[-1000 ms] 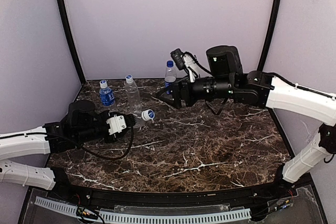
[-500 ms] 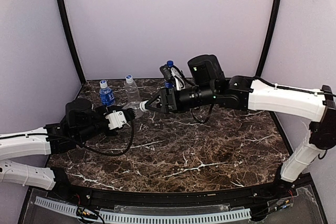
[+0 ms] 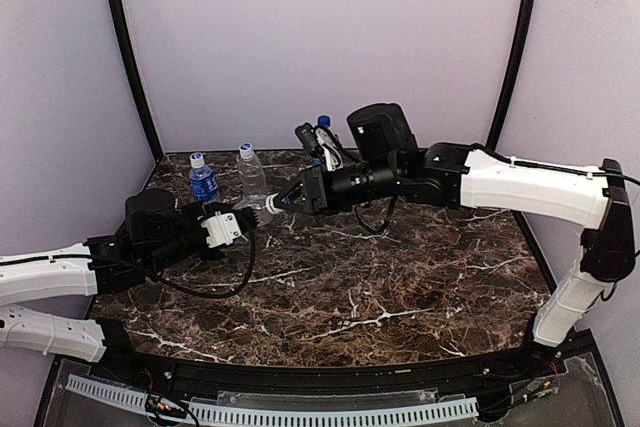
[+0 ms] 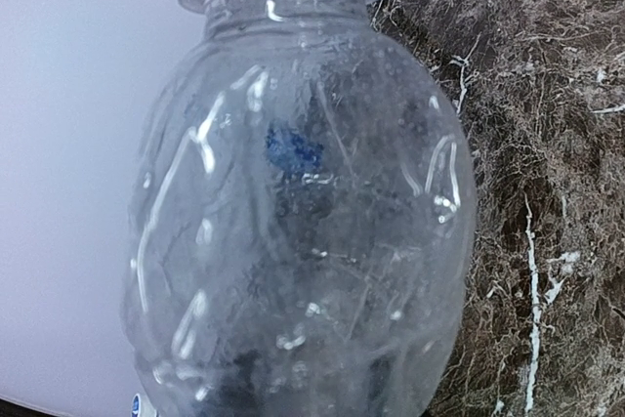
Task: Unscrew the bottle caps
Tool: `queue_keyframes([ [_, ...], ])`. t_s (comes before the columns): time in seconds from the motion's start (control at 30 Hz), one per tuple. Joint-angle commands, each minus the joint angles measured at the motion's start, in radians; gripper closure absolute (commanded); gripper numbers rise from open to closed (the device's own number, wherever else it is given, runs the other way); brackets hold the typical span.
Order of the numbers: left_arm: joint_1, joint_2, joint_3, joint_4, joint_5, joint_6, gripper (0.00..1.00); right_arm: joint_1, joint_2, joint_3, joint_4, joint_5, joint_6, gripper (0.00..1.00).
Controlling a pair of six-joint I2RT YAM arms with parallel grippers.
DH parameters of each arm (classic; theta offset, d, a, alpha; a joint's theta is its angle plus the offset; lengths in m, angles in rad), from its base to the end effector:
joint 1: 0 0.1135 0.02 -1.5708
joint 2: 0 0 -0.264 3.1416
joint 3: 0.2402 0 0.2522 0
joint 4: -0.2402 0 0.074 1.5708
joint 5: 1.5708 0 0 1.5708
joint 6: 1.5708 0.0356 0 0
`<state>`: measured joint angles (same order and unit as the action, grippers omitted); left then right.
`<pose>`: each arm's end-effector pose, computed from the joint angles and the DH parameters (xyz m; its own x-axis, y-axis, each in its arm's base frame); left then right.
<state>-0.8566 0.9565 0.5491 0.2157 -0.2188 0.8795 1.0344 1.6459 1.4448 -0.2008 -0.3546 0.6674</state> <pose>0.1521 -0.1637 0.2665 0.3812 0.7084 -0.5940 0.4774 0.3994 0.7827 0.1890 0.3421 0.3446 -0.7570 -0.1375 -0.6388 -0.6377 0.3688 0.6763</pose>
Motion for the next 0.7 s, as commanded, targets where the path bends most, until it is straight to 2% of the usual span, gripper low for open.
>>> queue_keyframes([
  [0.0, 0.002, -0.004, -0.02, 0.019, 0.003, -0.002, 0.75, 0.007, 0.013, 0.023, 0.028, -0.018, -0.005, 0.83],
  [0.13, 0.002, -0.006, -0.017, 0.009, 0.011, -0.01, 0.75, 0.007, 0.014, 0.029, 0.009, -0.048, -0.049, 0.98],
  [0.2, 0.001, -0.01, -0.008, -0.024, 0.04, -0.029, 0.76, 0.01, 0.012, 0.047, -0.025, -0.09, -0.142, 1.0],
  [0.27, 0.002, -0.014, 0.01, -0.099, 0.113, -0.056, 0.75, 0.031, -0.001, 0.07, -0.093, -0.085, -0.324, 1.0],
  [0.37, 0.001, -0.017, 0.033, -0.28, 0.295, -0.093, 0.75, 0.108, -0.025, 0.091, -0.226, 0.019, -0.648, 1.0],
  [0.43, 0.001, -0.02, 0.038, -0.346, 0.369, -0.116, 0.75, 0.17, -0.046, 0.063, -0.281, 0.079, -0.857, 1.0],
  [0.53, 0.001, -0.024, 0.041, -0.405, 0.43, -0.117, 0.76, 0.235, -0.077, -0.006, -0.298, 0.191, -1.08, 1.0],
  [0.67, 0.001, -0.023, 0.056, -0.474, 0.489, -0.102, 0.78, 0.289, -0.078, -0.027, -0.324, 0.324, -1.285, 1.0],
])
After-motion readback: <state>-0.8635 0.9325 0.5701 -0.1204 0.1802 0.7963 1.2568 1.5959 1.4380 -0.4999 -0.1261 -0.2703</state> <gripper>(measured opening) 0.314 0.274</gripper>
